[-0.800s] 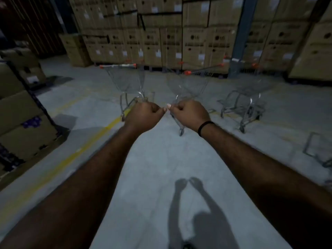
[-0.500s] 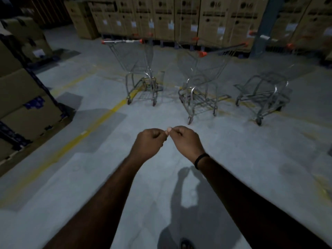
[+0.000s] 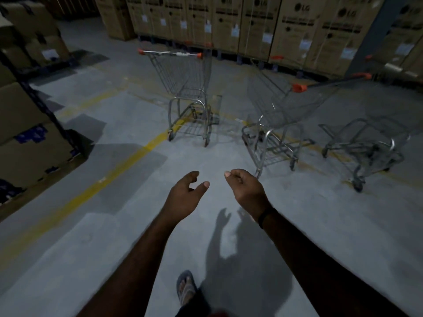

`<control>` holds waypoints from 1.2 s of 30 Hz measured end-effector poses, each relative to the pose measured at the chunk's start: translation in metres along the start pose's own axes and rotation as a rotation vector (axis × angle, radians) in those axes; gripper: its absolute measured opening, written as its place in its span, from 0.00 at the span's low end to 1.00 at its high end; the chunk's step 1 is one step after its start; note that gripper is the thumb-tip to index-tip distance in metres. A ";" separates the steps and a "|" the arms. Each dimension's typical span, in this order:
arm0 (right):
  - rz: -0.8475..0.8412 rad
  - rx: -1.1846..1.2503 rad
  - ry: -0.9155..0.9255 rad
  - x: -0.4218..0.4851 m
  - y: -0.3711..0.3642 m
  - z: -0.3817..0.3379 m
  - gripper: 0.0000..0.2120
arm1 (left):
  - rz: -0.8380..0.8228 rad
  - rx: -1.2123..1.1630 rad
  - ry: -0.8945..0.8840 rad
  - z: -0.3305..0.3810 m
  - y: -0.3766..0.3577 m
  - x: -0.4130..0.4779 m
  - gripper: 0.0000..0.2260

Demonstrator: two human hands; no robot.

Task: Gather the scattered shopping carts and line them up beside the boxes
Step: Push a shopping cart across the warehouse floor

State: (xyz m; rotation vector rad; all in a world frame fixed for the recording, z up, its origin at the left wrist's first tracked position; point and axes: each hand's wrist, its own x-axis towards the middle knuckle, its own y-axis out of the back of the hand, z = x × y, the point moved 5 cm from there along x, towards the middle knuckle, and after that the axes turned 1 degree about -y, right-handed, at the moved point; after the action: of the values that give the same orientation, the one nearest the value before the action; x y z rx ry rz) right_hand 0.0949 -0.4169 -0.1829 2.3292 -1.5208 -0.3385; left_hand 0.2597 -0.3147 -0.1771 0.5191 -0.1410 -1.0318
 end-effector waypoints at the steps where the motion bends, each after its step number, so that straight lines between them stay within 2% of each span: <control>1: 0.004 0.001 -0.003 0.023 -0.010 -0.009 0.18 | 0.001 -0.004 0.002 -0.001 0.011 0.024 0.25; 8: -0.016 0.014 -0.021 0.162 -0.070 -0.064 0.20 | 0.015 -0.016 -0.017 0.010 0.085 0.171 0.25; 11: -0.005 0.013 -0.052 0.214 -0.080 -0.078 0.20 | 0.002 -0.050 -0.025 0.016 0.095 0.225 0.25; 18: -0.002 0.043 -0.008 0.369 -0.103 -0.082 0.13 | 0.022 -0.058 -0.010 0.024 0.103 0.380 0.25; 21: -0.012 0.038 0.023 0.442 -0.109 -0.083 0.12 | 0.043 -0.050 -0.006 0.032 0.102 0.453 0.28; 26: -0.077 -0.046 0.047 0.563 -0.111 -0.091 0.27 | 0.020 0.044 0.022 0.055 0.096 0.568 0.21; 31: -0.104 -0.133 0.094 0.670 -0.113 -0.113 0.17 | 0.061 0.132 0.009 0.079 0.116 0.668 0.22; 36: -0.165 -0.158 0.135 0.759 -0.134 -0.131 0.19 | 0.101 0.223 0.012 0.082 0.143 0.756 0.22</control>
State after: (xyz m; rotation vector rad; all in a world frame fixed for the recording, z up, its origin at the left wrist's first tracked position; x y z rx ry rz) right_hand 0.5592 -1.0430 -0.1282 2.3066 -1.1978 -0.3222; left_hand 0.7333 -0.9253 -0.1338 0.7132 -0.2712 -0.9195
